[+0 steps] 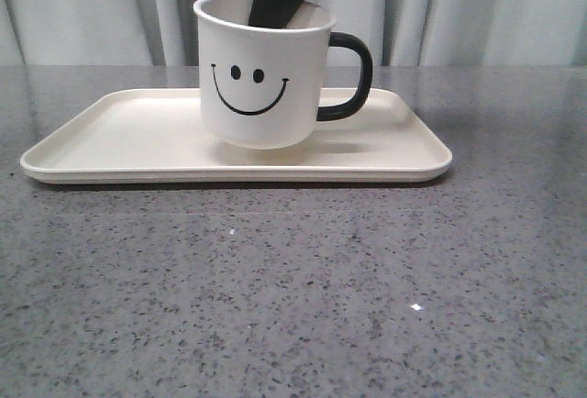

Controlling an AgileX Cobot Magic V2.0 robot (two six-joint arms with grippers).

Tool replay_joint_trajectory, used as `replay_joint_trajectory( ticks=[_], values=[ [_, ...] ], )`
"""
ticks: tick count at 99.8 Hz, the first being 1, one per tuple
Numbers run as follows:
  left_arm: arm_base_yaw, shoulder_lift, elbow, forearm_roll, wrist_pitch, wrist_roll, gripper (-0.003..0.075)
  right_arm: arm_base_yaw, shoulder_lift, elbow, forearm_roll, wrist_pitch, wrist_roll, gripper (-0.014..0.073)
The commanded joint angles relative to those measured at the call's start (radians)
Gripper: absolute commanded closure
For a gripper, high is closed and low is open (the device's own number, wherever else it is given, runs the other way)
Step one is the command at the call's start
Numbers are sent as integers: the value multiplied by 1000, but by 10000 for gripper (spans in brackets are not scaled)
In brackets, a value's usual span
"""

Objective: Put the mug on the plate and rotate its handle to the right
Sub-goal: 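Rotate the held mug so its handle points away from the left arm, then lower the mug onto the tray and open the right gripper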

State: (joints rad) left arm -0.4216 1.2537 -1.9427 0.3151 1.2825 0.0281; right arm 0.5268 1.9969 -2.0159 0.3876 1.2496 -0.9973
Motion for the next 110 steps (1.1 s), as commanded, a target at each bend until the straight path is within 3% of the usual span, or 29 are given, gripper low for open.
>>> replay_joint_trajectory(
  ticks=[1, 76, 98, 110],
  values=[
    [-8, -16, -19, 17, -20, -9, 740, 1, -33, -21, 40, 87, -13, 657],
    [-8, -16, -19, 17, -20, -9, 740, 1, -19, -21, 45, 86, -13, 653],
    [-8, -16, -19, 17, -20, -9, 740, 1, -19, -21, 50, 86, -13, 500],
    [-8, -16, -19, 17, -20, -9, 740, 1, -19, -21, 52, 86, -13, 479]
  ],
)
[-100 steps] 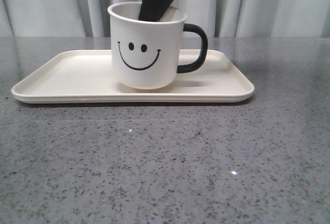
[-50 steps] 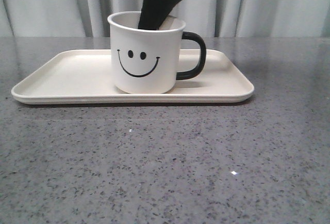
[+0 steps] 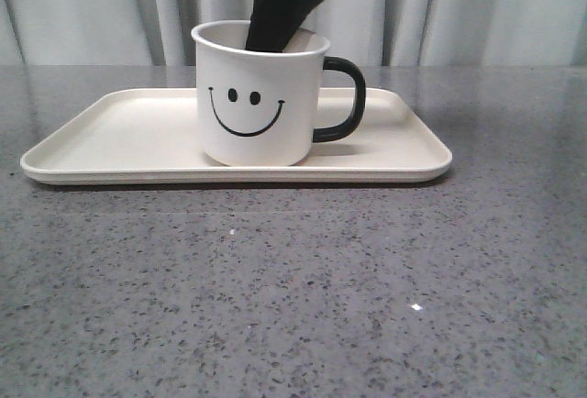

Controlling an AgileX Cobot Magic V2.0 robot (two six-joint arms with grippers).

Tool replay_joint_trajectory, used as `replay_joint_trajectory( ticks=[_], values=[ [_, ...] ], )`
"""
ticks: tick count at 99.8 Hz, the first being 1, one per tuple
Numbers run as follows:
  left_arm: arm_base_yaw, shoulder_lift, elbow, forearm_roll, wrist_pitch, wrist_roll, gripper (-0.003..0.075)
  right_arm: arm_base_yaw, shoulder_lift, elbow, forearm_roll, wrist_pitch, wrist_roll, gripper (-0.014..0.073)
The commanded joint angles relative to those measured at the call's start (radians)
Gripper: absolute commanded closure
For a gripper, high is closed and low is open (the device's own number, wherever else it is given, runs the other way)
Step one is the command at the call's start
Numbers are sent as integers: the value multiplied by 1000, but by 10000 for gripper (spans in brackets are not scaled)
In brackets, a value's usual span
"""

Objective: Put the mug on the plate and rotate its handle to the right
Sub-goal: 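Lower the mug onto the tray and open the right gripper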

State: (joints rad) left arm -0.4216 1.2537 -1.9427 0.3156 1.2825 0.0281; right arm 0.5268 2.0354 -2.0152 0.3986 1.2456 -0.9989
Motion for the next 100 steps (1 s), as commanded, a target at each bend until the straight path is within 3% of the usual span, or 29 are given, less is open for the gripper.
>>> replay_joint_trajectory(
  ticks=[1, 56, 100],
  values=[
    [-8, -16, -19, 17, -20, -9, 740, 1, -57, -22, 41, 90, -11, 479],
    [-8, -16, -19, 17, -20, -9, 740, 1, -59, -22, 50, 90, -11, 477],
    [-8, -16, -19, 17, -20, -9, 740, 1, -65, -24, 71, 90, -11, 420]
  ],
)
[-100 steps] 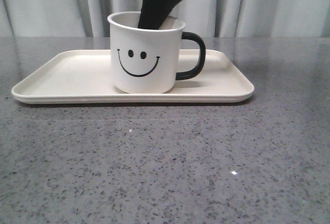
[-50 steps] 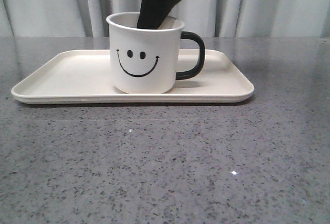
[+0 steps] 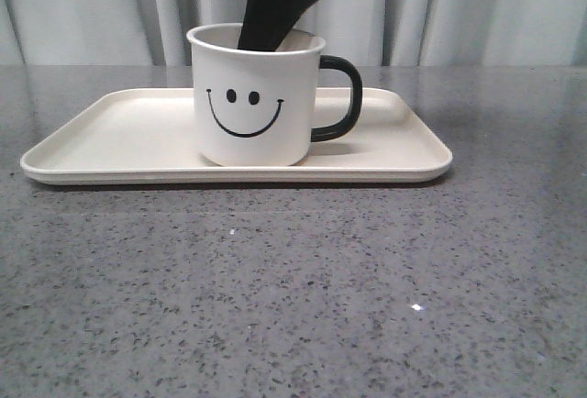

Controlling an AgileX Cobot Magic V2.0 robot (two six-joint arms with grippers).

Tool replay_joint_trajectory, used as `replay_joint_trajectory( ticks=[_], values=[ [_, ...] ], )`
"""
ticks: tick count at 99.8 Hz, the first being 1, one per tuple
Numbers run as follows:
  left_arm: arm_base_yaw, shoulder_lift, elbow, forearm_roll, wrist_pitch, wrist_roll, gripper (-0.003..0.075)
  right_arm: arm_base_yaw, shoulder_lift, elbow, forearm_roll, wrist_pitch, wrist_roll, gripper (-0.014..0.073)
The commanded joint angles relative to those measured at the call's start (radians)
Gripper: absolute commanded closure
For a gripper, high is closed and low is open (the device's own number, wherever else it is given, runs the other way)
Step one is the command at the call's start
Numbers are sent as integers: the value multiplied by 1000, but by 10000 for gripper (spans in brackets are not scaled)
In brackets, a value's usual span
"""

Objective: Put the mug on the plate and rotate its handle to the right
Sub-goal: 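Lower the mug onto the tray and open the right gripper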

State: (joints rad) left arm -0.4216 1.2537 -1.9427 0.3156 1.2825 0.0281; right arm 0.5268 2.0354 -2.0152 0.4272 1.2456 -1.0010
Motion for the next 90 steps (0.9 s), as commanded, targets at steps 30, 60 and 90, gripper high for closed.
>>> replay_joint_trajectory(
  ticks=[30, 60, 90],
  values=[
    [-8, -16, -19, 17, -20, -9, 740, 1, -68, -81, 51, 90, -4, 420],
    [-8, -16, -19, 17, -20, -9, 740, 1, -98, -160, 71, 90, 14, 420],
    [-8, -16, -19, 17, -23, -9, 740, -17, -242, -267, 70, 61, 81, 420]
  ],
)
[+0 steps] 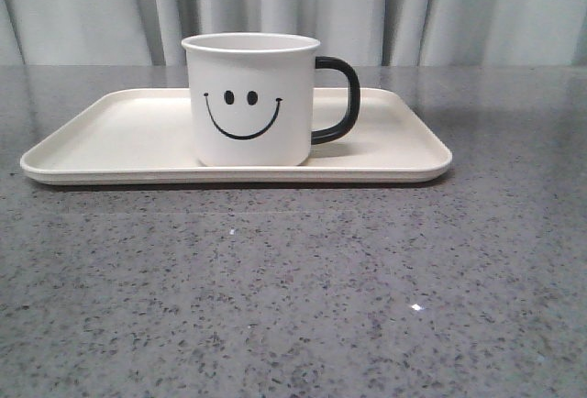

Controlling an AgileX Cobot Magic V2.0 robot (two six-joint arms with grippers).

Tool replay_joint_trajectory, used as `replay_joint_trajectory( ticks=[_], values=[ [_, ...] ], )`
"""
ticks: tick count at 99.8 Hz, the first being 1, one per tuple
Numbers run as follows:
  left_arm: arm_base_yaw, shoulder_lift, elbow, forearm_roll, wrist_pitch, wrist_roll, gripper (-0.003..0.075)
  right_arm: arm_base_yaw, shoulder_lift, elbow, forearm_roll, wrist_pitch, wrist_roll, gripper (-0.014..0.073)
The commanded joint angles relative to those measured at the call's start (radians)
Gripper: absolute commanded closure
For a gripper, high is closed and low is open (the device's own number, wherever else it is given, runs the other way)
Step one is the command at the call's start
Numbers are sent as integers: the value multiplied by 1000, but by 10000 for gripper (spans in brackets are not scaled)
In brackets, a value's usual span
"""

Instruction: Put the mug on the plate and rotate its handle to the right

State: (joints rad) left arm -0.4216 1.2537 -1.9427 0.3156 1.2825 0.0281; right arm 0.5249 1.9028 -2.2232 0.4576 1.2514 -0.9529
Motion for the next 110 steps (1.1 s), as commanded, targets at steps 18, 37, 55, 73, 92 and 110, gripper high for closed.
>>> replay_joint_trajectory(
  ticks=[18, 37, 55, 73, 92, 110],
  values=[
    [-8, -16, -19, 24, -23, -9, 740, -108, -249, -80, 40, -113, 149, 422],
    [-8, -16, -19, 24, -23, -9, 740, -266, -404, -80, 40, -246, 300, 422],
    [-8, -16, -19, 24, -21, -9, 740, -473, -522, -80, 30, -281, 472, 531],
    [-8, -16, -19, 24, -21, -10, 740, -656, -596, -80, 26, -266, 579, 652],
    [-8, -19, -19, 24, -26, -28, 740, -721, -677, 14, -6, -331, 646, 652],
    [-8, -28, -19, 24, -32, -33, 740, -721, -837, 292, -16, -540, 660, 652]
  ],
)
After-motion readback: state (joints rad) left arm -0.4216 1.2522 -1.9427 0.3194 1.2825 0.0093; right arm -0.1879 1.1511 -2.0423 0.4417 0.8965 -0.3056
